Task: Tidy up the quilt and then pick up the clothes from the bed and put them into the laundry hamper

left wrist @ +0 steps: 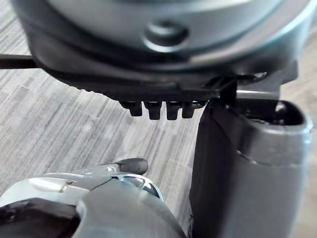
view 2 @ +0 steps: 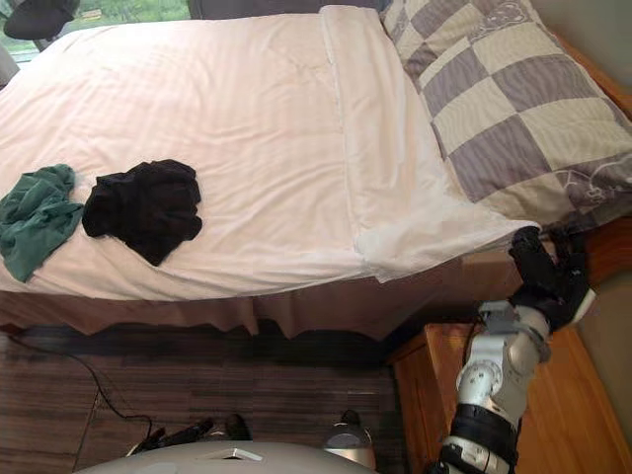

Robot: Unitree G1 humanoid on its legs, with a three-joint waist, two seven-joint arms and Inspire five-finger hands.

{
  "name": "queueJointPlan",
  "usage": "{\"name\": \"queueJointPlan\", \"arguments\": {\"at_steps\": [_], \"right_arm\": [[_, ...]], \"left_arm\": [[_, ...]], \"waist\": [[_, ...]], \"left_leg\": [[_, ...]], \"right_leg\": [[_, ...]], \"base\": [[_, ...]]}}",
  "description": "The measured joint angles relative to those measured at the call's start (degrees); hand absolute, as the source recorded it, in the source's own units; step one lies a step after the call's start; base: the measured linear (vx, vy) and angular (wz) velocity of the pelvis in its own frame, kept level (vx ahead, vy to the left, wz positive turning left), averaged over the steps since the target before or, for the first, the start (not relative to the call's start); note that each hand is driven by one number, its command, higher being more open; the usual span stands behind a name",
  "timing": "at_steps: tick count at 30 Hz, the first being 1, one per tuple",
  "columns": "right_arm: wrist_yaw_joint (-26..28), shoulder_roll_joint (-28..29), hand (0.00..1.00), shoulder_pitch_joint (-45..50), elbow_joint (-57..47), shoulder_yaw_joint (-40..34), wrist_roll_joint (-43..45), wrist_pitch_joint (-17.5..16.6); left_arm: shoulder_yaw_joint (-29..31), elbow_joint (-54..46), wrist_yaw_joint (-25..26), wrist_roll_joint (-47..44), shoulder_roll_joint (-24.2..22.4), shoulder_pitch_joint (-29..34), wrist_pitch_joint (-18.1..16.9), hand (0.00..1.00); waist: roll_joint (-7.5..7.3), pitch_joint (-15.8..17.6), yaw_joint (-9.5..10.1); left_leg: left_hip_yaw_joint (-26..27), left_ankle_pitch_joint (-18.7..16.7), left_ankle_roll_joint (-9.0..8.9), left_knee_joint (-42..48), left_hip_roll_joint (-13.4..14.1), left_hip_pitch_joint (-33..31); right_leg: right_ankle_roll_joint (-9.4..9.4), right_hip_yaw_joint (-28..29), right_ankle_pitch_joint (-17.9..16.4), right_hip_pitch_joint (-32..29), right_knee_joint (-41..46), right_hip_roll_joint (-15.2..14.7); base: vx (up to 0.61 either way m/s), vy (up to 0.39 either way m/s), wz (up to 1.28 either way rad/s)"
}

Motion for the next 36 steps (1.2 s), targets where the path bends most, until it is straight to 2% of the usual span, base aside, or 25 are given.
{"name": "queueJointPlan", "arguments": {"at_steps": [5, 9, 17, 20, 21, 22, 23, 25, 28, 32, 36], "right_arm": [[0.1, 0.1, 1.0, 4.2, -3.8, -1.1, -0.6, 0.1], [0.3, 0.1, 1.0, 4.6, -4.4, -1.9, -0.7, 0.1], [1.0, -0.3, 1.0, 3.6, -4.4, -2.1, -3.2, 0.6], [1.9, -5.5, 1.0, 3.5, -4.4, -0.3, -11.6, 3.2], [2.8, -10.2, 1.0, 4.1, -4.4, 2.2, -16.1, 3.9], [3.7, -12.6, 1.0, 4.1, -4.4, 3.4, -19.3, 4.2], [5.8, -18.9, 1.0, 4.1, -4.4, 6.7, -25.3, 4.5], [8.6, -22.9, 1.0, 4.7, -5.2, 8.9, -30.6, 4.5], [13.7, -26.2, 1.0, 7.4, -8.7, 11.8, -36.2, 4.3], [20.2, -29.3, 1.0, 12.0, -9.0, 16.2, -36.5, 3.4], [26.6, -30.5, 1.0, 17.6, -9.0, 17.3, -36.3, 2.9]], "left_arm": [[0.6, -0.8, -0.1, 0.0, -0.4, 0.7, 0.0, 1.0], [0.9, -1.0, -0.1, 0.0, -0.4, 0.7, 0.0, 1.0], [1.2, -1.1, -0.4, 0.0, 0.3, 0.8, 0.0, 1.0], [0.9, -0.6, -0.7, 0.0, 1.4, 0.8, 0.0, 1.0], [0.5, -0.5, -1.0, 0.0, 1.5, 0.8, 0.0, 1.0], [0.4, -0.3, -1.1, 0.1, 1.7, 0.8, 0.0, 1.0], [0.2, 0.1, -1.3, 0.1, 2.4, 0.6, 0.0, 1.0], [-0.8, 0.4, -1.4, 0.2, 2.6, 0.6, -0.1, 1.0], [-1.2, 0.4, -2.3, 0.5, 3.5, 0.4, -0.2, 1.0], [-1.7, 0.4, -3.3, 1.4, 3.9, 0.4, -0.3, 1.0], [-2.6, 0.4, -3.9, 2.2, 4.1, 0.4, -0.5, 1.0]], "waist": [[-0.14, 0.1, -0.9], [-0.39, 0.1, -0.66], [-1.87, 0.0, -0.72], [-2.75, 0.0, -1.11], [-2.99, 0.0, -1.4], [-3.07, -0.1, -1.58], [-3.07, -0.1, -2.17], [-3.34, -0.2, -2.46], [-3.72, -0.4, -2.48], [-4.51, -0.5, -2.53], [-4.41, -0.6, -3.07]], "left_leg": [[1.6, -0.4, -0.27, 0.0, 0.3, 0.5], [1.7, -0.4, -0.32, 0.0, 0.3, 0.7], [1.4, -0.5, -0.36, 0.0, 0.2, 0.6], [0.9, -0.5, -0.35, 0.0, -0.1, 0.3], [0.7, -0.4, -0.3, 0.0, -0.5, 0.0], [0.6, -0.4, -0.24, 0.0, -0.6, -0.1], [0.5, -0.3, -0.16, 0.0, -0.7, -0.2], [0.3, -0.3, -0.15, 0.0, -0.8, -0.2], [0.2, -0.3, -0.09, 0.1, -0.9, -0.3], [0.1, -0.3, -0.06, 0.2, -1.0, -0.3], [0.2, -0.3, -0.06, 0.2, -1.0, -0.3]], "right_leg": [[-0.1, 1.5, -0.2, -0.9, 0.8, 0.2], [-0.05, 1.5, -0.2, -0.7, 0.8, 0.2], [-0.05, 1.5, -0.2, -0.7, 0.8, 0.2], [-0.05, 1.2, -0.2, -0.8, 0.8, 0.1], [-0.05, 1.2, -0.2, -1.0, 0.8, 0.0], [-0.05, 1.1, -0.2, -1.2, 0.8, -0.1], [-0.03, 1.1, -0.2, -1.5, 0.8, -0.2], [0.03, 0.9, -0.2, -1.6, 0.9, -0.3], [0.04, 0.7, -0.2, -1.5, 0.9, -0.4], [0.03, 0.7, -0.2, -1.6, 0.9, -0.5], [0.03, 1.0, -0.2, -1.7, 1.0, -0.5]], "base": [[0.0, 0.004, -0.18], [0.0, 0.0, 0.0], [0.0, 0.0, 0.0], [0.01, 0.007, 0.04], [0.0, 0.025, 0.04], [-0.01, 0.033, 0.04], [-0.02, 0.021, 0.03], [-0.01, 0.012, 0.04], [0.0, 0.001, 0.01], [0.0, 0.0, 0.0], [0.0, 0.001, -0.01]]}}
